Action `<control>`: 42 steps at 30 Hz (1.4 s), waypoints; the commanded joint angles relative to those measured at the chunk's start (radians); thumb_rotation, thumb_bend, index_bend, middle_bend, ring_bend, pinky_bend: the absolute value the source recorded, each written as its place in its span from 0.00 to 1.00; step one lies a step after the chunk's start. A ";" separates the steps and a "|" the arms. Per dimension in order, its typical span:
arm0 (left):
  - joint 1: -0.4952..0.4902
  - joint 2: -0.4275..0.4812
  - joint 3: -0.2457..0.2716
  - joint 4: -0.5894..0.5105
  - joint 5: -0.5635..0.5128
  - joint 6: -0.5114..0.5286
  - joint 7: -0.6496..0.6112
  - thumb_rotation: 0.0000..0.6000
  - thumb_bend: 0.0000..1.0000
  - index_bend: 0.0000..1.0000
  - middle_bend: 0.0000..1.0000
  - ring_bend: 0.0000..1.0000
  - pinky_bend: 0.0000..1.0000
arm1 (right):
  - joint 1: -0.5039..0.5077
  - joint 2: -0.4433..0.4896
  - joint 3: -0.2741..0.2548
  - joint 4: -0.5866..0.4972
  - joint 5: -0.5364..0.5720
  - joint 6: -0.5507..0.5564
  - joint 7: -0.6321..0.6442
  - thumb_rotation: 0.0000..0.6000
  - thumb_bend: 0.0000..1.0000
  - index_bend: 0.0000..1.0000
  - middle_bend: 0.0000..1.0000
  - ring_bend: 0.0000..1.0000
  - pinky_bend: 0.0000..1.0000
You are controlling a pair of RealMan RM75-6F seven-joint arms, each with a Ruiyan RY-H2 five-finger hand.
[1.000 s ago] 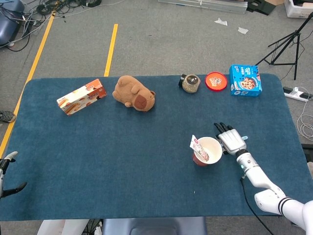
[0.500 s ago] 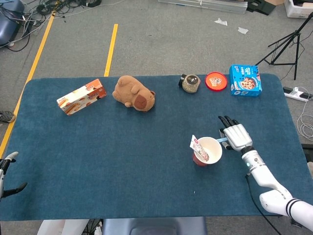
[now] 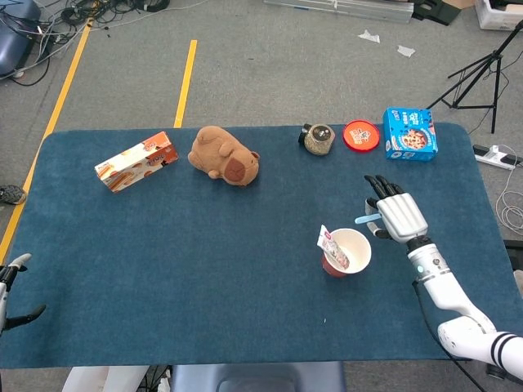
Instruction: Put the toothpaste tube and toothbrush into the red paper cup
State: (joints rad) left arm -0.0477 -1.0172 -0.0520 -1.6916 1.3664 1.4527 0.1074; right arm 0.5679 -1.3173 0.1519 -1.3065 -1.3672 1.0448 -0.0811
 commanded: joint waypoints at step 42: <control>-0.002 -0.001 0.001 -0.001 -0.007 -0.006 0.008 1.00 0.00 0.16 0.31 0.25 0.25 | -0.052 0.261 -0.025 -0.438 -0.190 0.087 0.604 1.00 0.28 0.61 0.11 0.00 0.21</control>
State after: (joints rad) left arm -0.0498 -1.0178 -0.0511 -1.6928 1.3593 1.4462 0.1153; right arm 0.5172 -1.0524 0.1310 -1.7493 -1.5549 1.1340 0.5178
